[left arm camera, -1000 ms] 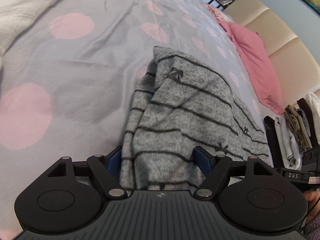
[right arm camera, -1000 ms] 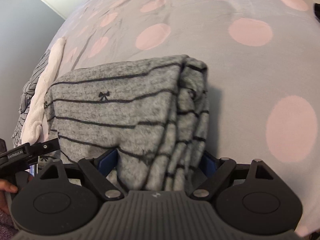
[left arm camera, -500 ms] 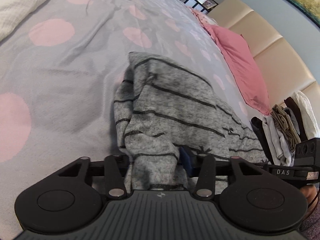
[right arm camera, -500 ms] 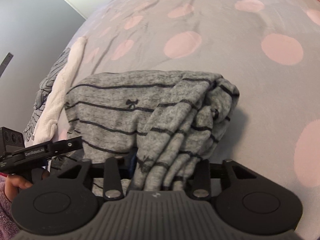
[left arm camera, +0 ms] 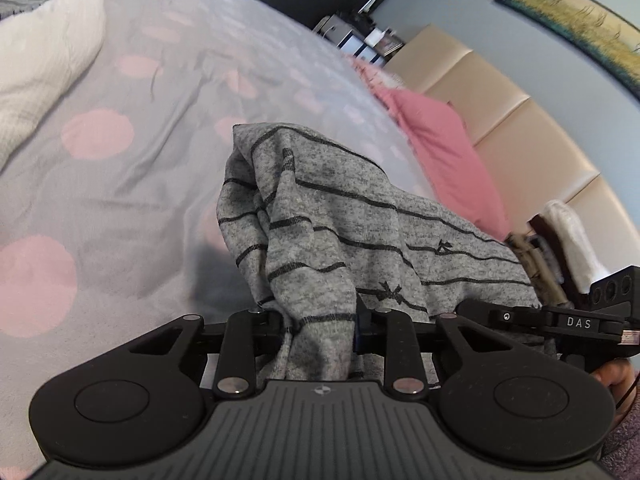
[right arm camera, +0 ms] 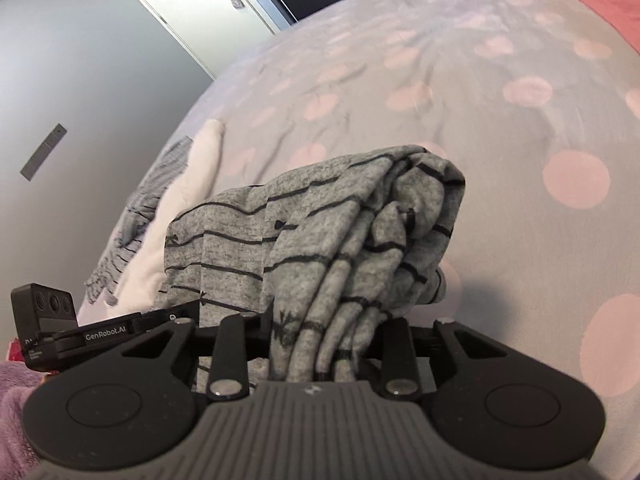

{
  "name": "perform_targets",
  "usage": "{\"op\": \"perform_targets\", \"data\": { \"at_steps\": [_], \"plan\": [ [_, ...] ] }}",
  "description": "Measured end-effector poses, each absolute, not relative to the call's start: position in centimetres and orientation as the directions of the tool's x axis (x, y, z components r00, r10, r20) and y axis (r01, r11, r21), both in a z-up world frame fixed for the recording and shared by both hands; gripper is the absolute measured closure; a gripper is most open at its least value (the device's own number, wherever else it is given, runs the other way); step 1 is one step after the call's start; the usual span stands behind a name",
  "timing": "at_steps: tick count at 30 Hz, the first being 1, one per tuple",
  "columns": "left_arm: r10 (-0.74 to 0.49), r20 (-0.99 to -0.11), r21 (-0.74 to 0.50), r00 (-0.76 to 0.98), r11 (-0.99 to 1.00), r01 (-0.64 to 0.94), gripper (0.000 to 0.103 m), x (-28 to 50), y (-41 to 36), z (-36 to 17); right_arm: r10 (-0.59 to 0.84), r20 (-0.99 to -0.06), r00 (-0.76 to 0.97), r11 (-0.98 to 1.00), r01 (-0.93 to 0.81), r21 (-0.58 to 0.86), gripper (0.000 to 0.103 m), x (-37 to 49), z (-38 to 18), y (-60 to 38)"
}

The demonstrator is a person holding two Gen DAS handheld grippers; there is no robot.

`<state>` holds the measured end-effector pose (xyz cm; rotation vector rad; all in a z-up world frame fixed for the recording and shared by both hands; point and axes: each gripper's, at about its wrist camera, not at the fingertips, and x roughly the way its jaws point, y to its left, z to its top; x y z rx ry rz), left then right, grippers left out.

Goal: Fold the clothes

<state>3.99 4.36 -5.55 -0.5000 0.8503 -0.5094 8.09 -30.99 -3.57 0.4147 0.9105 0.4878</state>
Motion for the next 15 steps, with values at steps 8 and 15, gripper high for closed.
{"op": "perform_targets", "data": {
  "at_steps": [8, 15],
  "plan": [
    [-0.638, -0.515, -0.601, 0.572, 0.745, 0.289, 0.080, 1.6, 3.2, -0.7, 0.617, -0.601, 0.509, 0.775, -0.259, 0.577, 0.070, 5.7, 0.9, -33.1],
    [-0.703, -0.442, -0.612, 0.557, 0.691, 0.386, 0.080, 2.3, -1.7, 4.9, 0.587, -0.577, 0.568, 0.795, -0.271, 0.542, 0.071, 3.8, 7.8, -37.3]
  ]
}}
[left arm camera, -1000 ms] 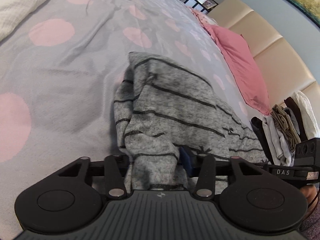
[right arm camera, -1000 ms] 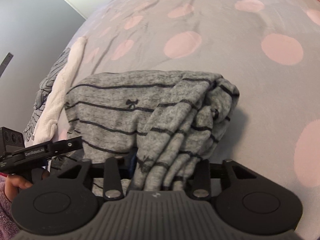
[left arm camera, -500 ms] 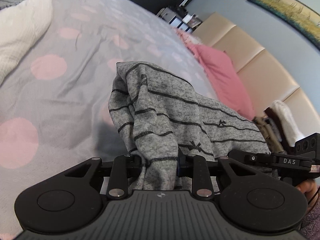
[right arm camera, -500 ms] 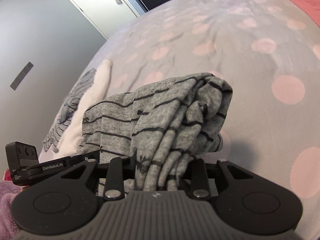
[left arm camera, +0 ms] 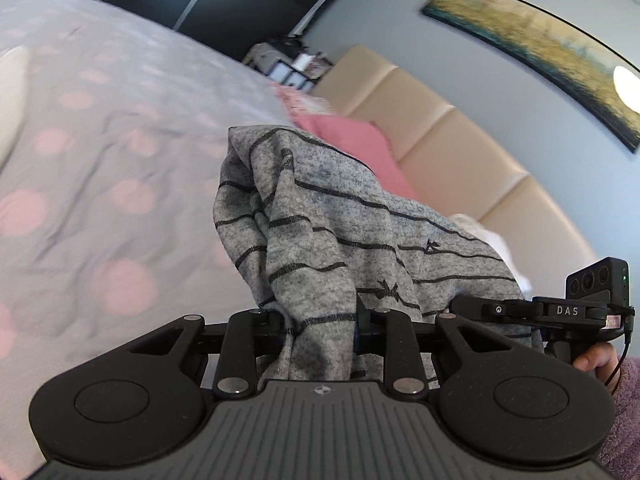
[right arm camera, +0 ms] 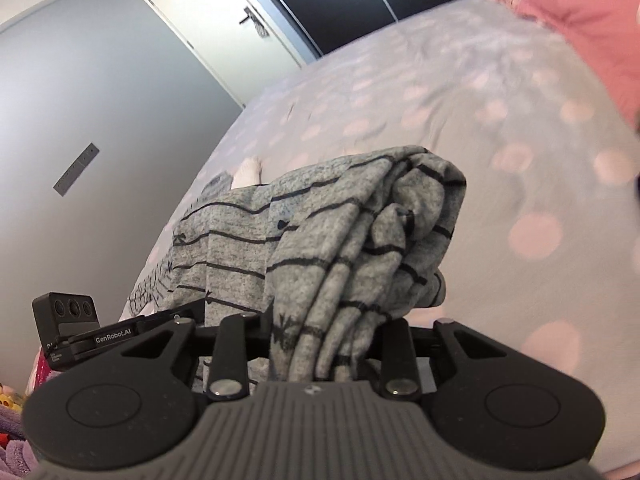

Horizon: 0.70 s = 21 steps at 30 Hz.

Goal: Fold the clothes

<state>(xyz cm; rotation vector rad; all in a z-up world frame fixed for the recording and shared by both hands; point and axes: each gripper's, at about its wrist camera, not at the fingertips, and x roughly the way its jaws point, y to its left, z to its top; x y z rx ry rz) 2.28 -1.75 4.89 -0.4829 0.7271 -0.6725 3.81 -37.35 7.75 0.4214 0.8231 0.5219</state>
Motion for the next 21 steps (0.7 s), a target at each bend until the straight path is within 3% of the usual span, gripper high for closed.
{"op": "perform_targets", "data": {
  "at_steps": [10, 21],
  "plan": [
    [-0.836, -0.358, -0.603, 0.417, 0.548, 0.580, 0.080, 7.9, -16.4, 13.6, 0.444, -0.558, 0.701, 0.875, -0.205, 0.439, 0.071, 1.9, 19.3, -49.7],
    [-0.896, -0.349, -0.596, 0.275, 0.439, 0.672, 0.080, 13.3, -33.2, 18.3, 0.270, -0.576, 0.772, 0.945, -0.098, 0.312, 0.071, 3.5, 28.0, -64.9]
  ]
}}
